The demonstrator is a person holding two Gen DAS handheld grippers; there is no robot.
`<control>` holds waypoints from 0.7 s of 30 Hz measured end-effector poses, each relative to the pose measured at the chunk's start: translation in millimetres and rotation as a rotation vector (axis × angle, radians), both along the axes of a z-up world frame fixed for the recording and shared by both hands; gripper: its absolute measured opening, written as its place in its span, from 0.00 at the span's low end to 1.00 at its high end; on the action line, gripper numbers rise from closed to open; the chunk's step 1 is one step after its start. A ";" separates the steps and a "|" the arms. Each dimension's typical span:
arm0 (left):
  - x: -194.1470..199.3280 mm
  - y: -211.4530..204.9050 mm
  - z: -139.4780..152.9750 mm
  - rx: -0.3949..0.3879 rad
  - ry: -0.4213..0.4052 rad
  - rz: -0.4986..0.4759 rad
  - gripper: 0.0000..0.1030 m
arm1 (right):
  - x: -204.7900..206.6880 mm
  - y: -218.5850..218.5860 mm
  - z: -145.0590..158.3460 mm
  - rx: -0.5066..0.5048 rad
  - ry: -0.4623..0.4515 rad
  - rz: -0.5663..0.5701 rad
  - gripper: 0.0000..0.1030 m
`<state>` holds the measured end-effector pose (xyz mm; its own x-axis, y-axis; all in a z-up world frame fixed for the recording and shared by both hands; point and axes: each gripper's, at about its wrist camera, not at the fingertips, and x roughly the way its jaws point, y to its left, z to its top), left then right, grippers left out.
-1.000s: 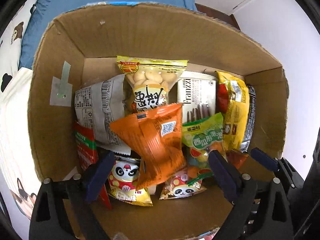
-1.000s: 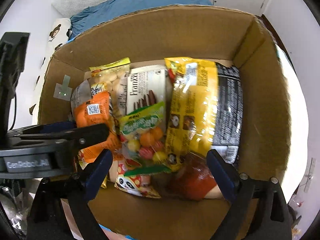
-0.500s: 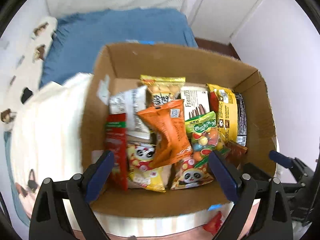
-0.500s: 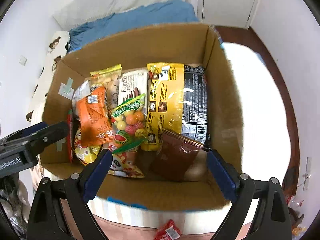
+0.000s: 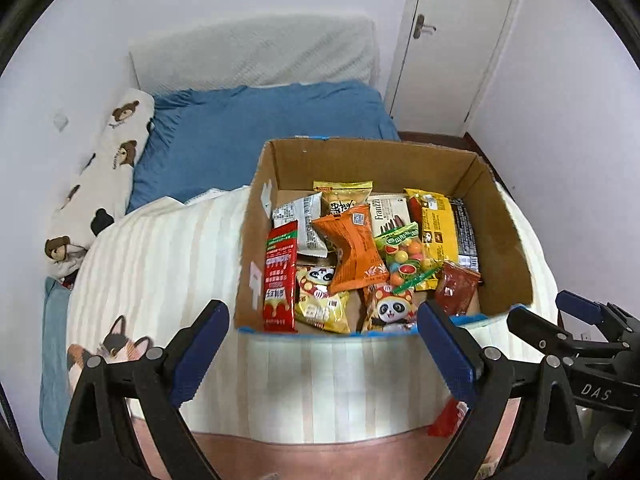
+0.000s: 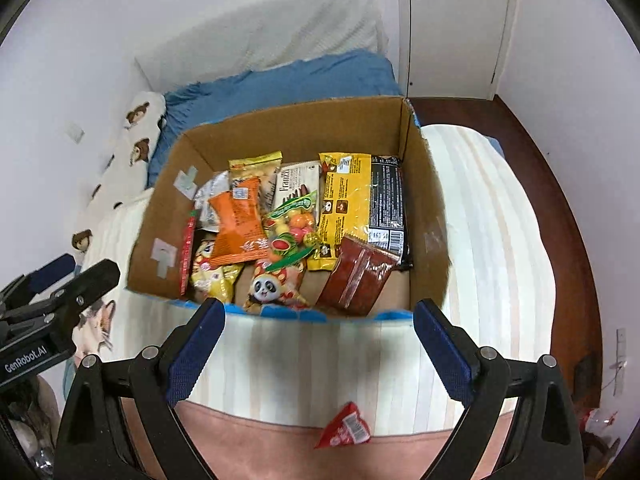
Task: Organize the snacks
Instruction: 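Lower both tools toward the red packet and white wrapper on the floor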
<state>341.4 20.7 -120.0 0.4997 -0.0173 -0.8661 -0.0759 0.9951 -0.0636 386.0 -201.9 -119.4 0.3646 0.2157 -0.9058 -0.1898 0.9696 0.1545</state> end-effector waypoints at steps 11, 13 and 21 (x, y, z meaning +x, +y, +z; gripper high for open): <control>-60.5 -7.7 41.5 0.038 -0.118 0.006 0.94 | -65.7 -10.5 55.0 0.057 -0.117 0.009 0.94; -68.1 -8.8 46.5 0.031 -0.128 0.004 0.94 | -73.9 -11.9 60.3 0.076 -0.118 0.012 0.94; -93.5 -17.5 37.6 -0.003 -0.089 -0.001 0.94 | -107.8 -37.1 42.8 0.172 -0.029 -0.040 0.94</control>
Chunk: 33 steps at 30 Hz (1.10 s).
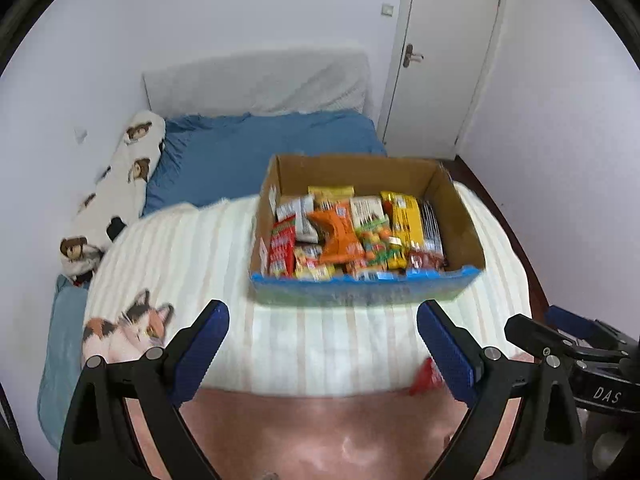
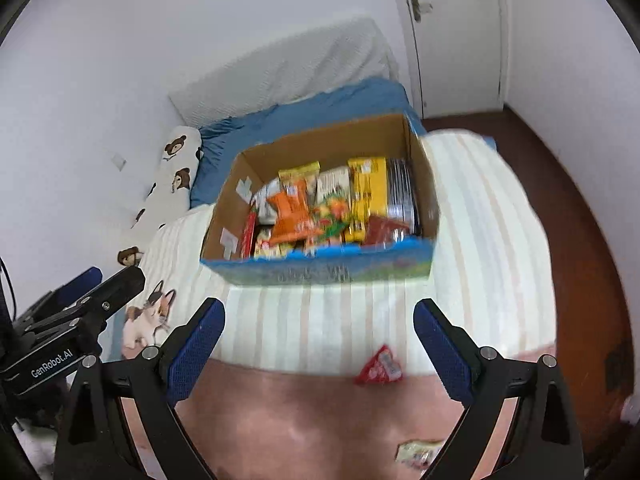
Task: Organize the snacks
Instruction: 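Lower both tools toward the red packet and white wrapper on the floor, then grasp the red packet with left tool while right tool grasps white wrapper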
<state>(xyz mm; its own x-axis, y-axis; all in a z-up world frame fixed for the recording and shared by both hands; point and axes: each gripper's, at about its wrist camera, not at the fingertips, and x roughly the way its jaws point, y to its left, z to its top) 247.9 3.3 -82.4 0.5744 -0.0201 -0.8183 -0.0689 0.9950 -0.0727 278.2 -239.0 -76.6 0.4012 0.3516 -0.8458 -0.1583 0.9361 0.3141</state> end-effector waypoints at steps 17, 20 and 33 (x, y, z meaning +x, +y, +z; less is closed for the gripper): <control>-13.1 -102.5 -170.9 0.010 0.447 -0.219 0.94 | -100.7 -121.7 -239.0 0.171 0.595 -0.386 0.94; -7.8 -114.6 -186.4 0.011 0.478 -0.232 0.94 | -106.1 -119.4 -262.6 0.218 0.580 -0.432 0.93; 47.2 -178.9 -213.2 0.017 0.527 -0.331 0.93 | -106.2 -92.2 -251.1 -0.001 0.430 -0.346 0.63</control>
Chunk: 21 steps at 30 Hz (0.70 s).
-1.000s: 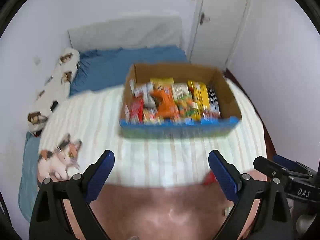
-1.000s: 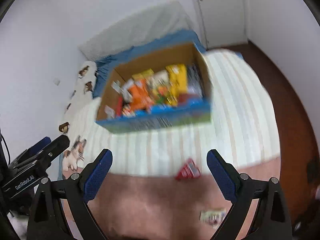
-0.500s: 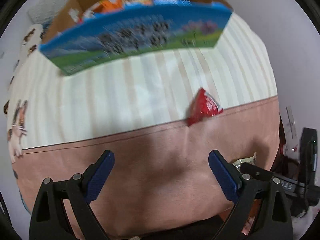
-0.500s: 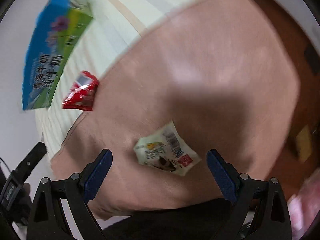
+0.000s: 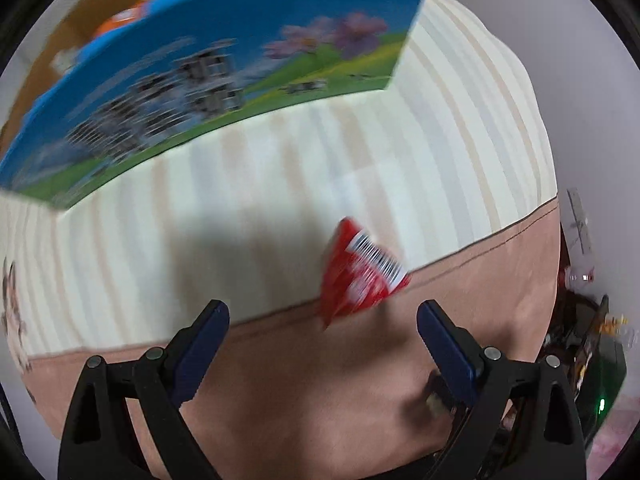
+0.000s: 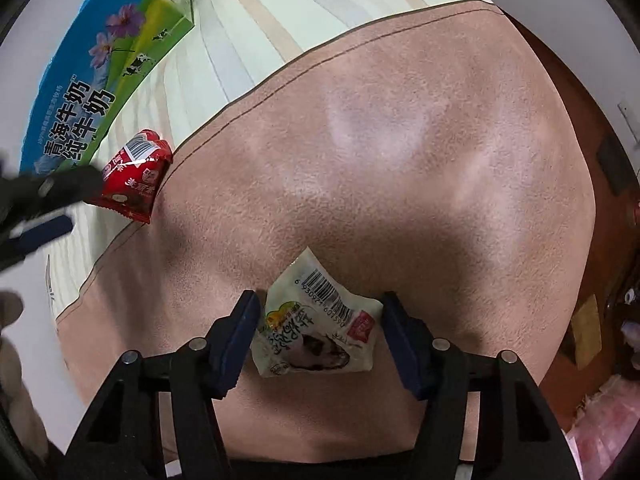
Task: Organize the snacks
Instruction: 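Grasp the red packet with left tool while right tool grasps white wrapper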
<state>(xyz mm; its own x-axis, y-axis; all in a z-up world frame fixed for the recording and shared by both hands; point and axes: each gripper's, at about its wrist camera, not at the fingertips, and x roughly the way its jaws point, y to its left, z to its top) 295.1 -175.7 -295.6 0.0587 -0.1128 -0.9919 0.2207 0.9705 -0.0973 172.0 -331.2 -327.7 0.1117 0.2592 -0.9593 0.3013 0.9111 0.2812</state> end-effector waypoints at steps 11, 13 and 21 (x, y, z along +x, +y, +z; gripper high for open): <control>13.4 -7.4 -34.8 -0.006 0.086 -0.021 0.47 | 15.4 -10.0 -6.9 0.014 0.043 0.034 0.66; 7.1 9.9 -35.7 -0.014 0.099 0.029 0.47 | 16.8 -1.6 -1.6 0.000 0.028 0.054 0.64; -45.5 100.7 -49.4 -0.005 0.153 0.219 0.47 | 39.5 55.4 15.2 0.019 -0.017 0.217 0.63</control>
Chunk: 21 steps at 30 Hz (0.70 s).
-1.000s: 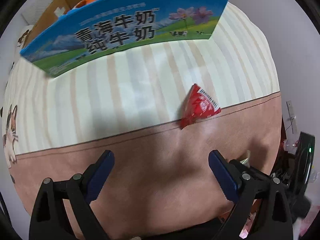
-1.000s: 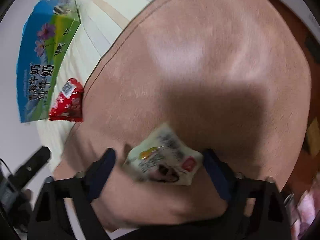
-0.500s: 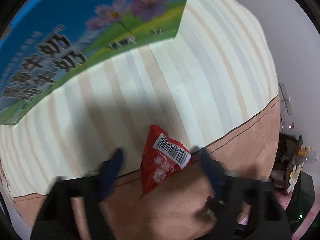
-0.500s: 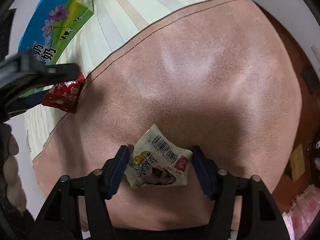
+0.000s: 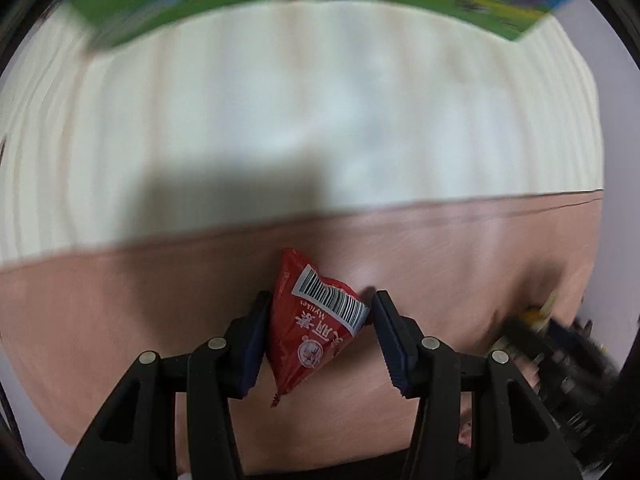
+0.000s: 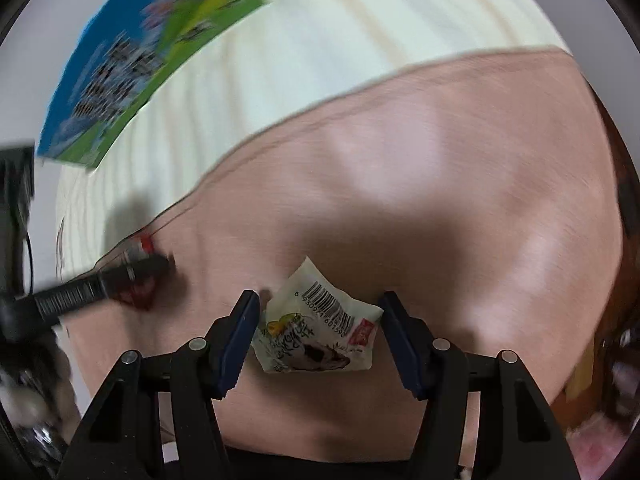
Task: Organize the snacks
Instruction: 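Grasp the red packet with left tool while right tool grasps white wrapper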
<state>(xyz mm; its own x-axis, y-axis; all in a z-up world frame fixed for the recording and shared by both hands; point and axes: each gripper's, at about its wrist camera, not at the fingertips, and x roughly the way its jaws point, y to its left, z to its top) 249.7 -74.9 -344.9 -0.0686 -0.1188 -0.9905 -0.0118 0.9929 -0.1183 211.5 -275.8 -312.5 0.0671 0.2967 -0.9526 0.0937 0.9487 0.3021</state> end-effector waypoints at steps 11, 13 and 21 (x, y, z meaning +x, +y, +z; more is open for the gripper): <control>-4.5 48.3 -17.1 -0.177 0.050 0.156 0.65 | 12.7 61.7 -6.9 -0.047 0.018 0.154 0.72; -6.4 45.0 -19.1 -0.172 0.051 0.146 0.65 | 15.2 64.9 -8.8 -0.053 0.021 0.154 0.72; -16.7 34.6 -17.3 -0.133 0.047 0.107 0.58 | 12.2 65.5 -12.7 -0.057 0.023 0.142 0.72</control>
<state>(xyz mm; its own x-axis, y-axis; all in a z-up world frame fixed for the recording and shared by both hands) 233.0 -40.3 -362.3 -0.0945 -0.2578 -0.9616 -0.1254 0.9613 -0.2454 223.7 -210.4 -325.2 0.0063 0.2471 -0.9690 -0.0360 0.9684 0.2468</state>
